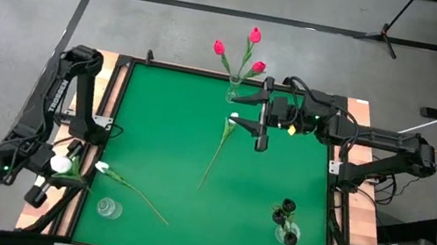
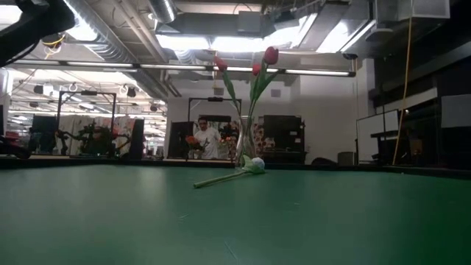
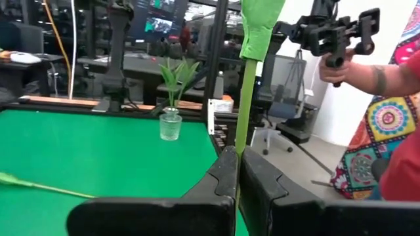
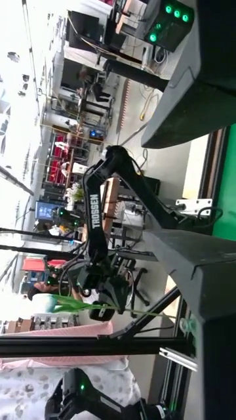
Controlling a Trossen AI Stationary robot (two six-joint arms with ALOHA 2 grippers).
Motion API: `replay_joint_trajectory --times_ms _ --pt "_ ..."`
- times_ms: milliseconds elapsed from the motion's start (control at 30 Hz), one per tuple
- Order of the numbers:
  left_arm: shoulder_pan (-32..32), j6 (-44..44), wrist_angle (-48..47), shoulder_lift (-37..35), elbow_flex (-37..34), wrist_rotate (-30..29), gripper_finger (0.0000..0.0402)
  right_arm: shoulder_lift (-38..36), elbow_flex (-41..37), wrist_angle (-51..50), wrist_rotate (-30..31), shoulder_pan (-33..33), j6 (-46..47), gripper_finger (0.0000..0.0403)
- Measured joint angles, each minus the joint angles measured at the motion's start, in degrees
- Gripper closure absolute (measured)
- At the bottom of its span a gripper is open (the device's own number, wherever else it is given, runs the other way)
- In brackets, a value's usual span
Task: Sort flowers into vase by color
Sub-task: Put the right white tulip into the bottom left transparent vase
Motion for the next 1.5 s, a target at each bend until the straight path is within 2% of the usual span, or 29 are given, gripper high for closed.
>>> replay_joint_trajectory --times_ms 367,567,800,1100,1500 --pt "5.21 -0.71 0.17 0.04 0.00 -0.02 0.0397 -0.06 0.00 -0.52 -0.02 0.00 -0.01 0.0189" --pt "5.20 -5.34 0.41 0.68 0.00 -0.02 0.0398 -0.06 0.00 -1.64 -0.44 -0.01 -0.02 0.0189" --pt "5.20 -5.86 3.58 3.34 0.00 0.00 0.0399 -0.06 0.00 -2.03 -0.46 -0.02 -0.02 0.0189" --pt "5.20 -5.95 2.22 5.38 0.00 0.00 0.0398 -0.06 0.00 -2.00 -0.01 -0.01 -0.04 0.0189" --pt "5.20 -20.80 -1.62 6.38 -5.31 0.09 0.0390 -0.08 0.00 -2.00 -0.45 0.00 0.13 0.0189"
